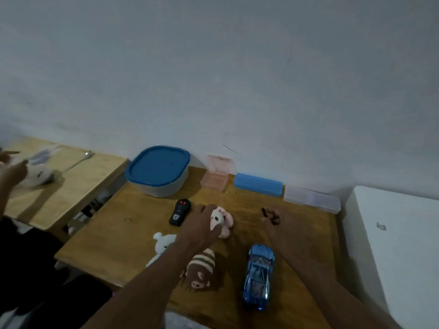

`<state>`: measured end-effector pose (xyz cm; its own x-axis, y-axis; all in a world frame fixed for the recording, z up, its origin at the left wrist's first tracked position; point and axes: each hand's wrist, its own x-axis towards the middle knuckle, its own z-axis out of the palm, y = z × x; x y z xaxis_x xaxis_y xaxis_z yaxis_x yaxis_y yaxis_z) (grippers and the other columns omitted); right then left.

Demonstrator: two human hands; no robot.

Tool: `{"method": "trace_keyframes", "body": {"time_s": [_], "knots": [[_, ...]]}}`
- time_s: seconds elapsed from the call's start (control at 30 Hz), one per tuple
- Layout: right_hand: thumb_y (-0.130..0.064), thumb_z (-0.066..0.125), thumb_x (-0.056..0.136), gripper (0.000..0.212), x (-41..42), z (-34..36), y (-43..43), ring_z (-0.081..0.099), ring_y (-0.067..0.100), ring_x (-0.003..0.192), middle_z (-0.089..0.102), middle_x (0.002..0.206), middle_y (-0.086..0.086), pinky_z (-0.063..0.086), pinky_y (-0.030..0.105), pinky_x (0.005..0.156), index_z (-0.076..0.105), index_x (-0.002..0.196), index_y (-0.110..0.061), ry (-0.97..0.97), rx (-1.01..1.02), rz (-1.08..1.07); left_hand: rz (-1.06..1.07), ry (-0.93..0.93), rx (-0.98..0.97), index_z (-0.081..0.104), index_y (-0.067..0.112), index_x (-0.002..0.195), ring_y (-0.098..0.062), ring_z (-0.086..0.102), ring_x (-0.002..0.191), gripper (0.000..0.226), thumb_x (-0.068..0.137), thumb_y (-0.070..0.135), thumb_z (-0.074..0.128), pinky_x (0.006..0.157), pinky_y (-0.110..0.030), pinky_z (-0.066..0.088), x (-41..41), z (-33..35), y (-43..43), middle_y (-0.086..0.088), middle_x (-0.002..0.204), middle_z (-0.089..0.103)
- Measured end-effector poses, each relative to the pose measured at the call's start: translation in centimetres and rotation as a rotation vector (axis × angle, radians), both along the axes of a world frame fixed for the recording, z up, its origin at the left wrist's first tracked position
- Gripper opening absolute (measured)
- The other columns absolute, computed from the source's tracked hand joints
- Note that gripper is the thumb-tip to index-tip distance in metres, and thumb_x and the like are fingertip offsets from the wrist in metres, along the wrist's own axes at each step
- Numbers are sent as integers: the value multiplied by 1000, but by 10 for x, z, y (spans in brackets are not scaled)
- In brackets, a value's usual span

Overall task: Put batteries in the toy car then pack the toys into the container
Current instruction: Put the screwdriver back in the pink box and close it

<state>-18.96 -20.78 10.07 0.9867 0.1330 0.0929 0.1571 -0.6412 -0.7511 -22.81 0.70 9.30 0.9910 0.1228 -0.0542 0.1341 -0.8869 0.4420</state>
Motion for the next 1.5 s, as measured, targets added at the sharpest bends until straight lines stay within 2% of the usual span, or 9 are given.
{"method": "trace_keyframes", "body": {"time_s": [0.1,0.17,0.37,0.53,0.63,0.77,0.9,1.27,1.5], "knots": [[-20,64,89,17,20,-3,36,59,14,83,64,90,-4,49,28,72,67,105,-18,4,-3,-2,31,-21,51,42,22,141,-18,53,118,53,93,38,57,94,-31,45,24,-1,33,-2,140,46],[-24,62,91,12,33,-5,59,56,9,82,61,88,-8,42,17,65,66,102,-21,-16,-49,12,34,-13,45,42,23,141,-18,57,109,53,93,40,57,90,-33,50,46,-6,55,-2,141,46],[-28,59,92,8,74,-21,121,56,10,75,56,77,-12,38,15,60,58,85,-30,90,-165,-18,10,63,-39,39,21,141,-23,50,121,51,95,37,54,94,-34,47,118,-33,97,-5,142,41],[-13,58,91,10,101,-37,162,47,-1,66,52,74,-16,36,11,58,61,92,-22,119,-220,-75,-12,101,-96,44,18,133,-21,51,112,41,96,31,54,92,-34,50,155,-54,121,-7,134,45],[-8,59,87,9,109,-43,182,52,13,70,62,79,-1,45,29,66,66,89,-13,110,-239,-93,-19,131,-115,47,12,130,-24,51,111,39,94,26,52,88,-33,46,165,-59,129,-10,133,44],[-14,56,91,11,128,-37,197,51,13,73,66,88,4,29,11,54,67,92,-17,137,-338,-48,-14,159,-144,49,9,123,-23,52,104,34,92,24,53,85,-32,45,177,-64,132,-12,126,48],[-13,50,95,15,151,-35,203,47,10,71,60,88,1,27,11,48,64,98,-17,174,-449,10,10,180,-166,49,10,128,-22,49,115,37,94,24,55,92,-29,43,184,-73,133,-11,131,49],[-7,50,94,16,194,-59,211,58,22,85,61,97,6,53,36,76,64,100,-13,187,-552,51,101,249,-222,38,10,142,-29,37,138,48,97,15,54,110,-37,35,195,-84,129,-16,153,32],[-5,57,87,18,214,-81,215,60,26,93,66,99,9,53,37,77,68,101,-11,112,-598,93,107,243,-259,47,9,136,-29,39,136,44,94,20,55,109,-41,39,207,-92,125,-14,146,43]]}}
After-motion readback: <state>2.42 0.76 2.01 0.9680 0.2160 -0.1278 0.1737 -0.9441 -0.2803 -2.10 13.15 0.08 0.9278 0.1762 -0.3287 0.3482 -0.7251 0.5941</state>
